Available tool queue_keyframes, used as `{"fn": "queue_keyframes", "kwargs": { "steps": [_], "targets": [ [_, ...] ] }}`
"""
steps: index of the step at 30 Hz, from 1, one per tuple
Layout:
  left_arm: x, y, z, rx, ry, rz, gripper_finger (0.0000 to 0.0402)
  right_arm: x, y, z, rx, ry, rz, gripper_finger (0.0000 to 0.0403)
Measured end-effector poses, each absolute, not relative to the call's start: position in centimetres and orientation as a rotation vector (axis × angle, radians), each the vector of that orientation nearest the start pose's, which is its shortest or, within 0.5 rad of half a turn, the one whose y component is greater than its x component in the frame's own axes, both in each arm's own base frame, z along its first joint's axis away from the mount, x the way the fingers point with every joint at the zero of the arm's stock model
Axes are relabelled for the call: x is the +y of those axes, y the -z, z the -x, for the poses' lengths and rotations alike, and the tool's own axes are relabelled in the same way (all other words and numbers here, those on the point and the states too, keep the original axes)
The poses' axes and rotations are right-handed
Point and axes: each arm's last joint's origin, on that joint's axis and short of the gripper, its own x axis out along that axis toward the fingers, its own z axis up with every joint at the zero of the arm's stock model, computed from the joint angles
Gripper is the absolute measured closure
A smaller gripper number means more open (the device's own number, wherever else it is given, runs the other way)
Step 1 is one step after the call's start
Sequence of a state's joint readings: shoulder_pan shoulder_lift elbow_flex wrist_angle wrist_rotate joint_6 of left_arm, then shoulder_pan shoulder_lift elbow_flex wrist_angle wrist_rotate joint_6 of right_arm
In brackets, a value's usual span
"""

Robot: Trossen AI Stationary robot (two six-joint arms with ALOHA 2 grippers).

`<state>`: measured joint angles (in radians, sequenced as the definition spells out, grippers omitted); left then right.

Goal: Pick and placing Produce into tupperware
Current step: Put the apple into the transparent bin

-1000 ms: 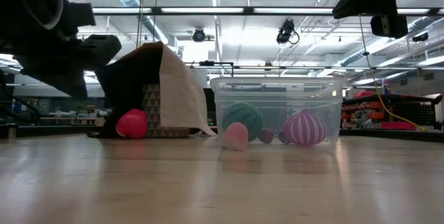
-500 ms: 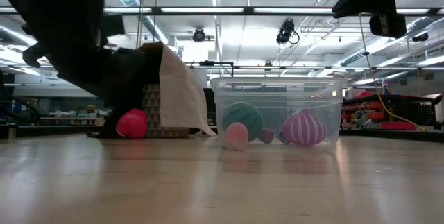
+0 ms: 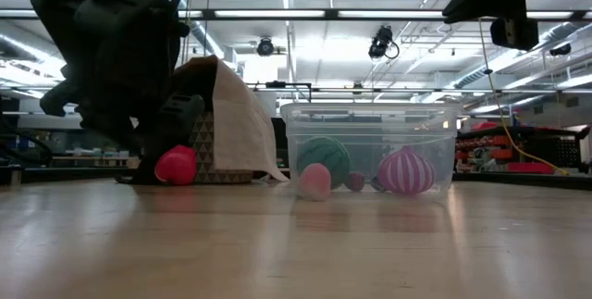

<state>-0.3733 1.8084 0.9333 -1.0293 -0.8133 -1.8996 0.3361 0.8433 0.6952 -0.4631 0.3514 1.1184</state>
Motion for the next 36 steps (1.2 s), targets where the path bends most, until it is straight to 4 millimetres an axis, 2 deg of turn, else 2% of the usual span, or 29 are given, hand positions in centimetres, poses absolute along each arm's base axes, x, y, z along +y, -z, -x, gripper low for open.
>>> {"fn": "queue_keyframes", "kwargs": {
  "steps": [6, 10, 12, 16, 24, 30, 36],
  "targets": [
    [-7.8, -12.5, -25.3, 0.61, -1.37, 0.578, 0.0103, 4.8, -26.9, -16.7, 0.5, 0.32, -0.85, 0.0362],
    [-8.3, -12.5, -25.5, 0.36, -1.353, 0.584, 0.0065, 4.8, -26.9, -16.7, 0.503, 0.314, -0.828, 0.0362],
    [-8.2, -12.0, -25.6, 0.319, -1.355, 0.547, 0.0062, 4.8, -26.9, -16.7, 0.506, 0.31, -0.812, 0.0362],
    [-8.0, -9.8, -26.1, 0.348, -1.365, 0.475, 0.0068, 4.8, -26.9, -16.7, 0.514, 0.305, -0.784, 0.0362],
    [-7.8, -6.4, -26.0, 0.311, -1.419, 0.45, 0.0074, 4.8, -26.9, -16.7, 0.513, 0.306, -0.787, 0.0362],
    [-7.7, -5.8, -26.0, 0.272, -1.41, 0.405, 0.0074, 4.8, -26.9, -16.7, 0.513, 0.306, -0.789, 0.0362],
    [-6.4, -6.0, -26.4, 0.203, -1.416, 0.353, 0.0074, 4.8, -26.9, -16.7, 0.508, 0.315, -0.81, 0.0362]
  ]
}}
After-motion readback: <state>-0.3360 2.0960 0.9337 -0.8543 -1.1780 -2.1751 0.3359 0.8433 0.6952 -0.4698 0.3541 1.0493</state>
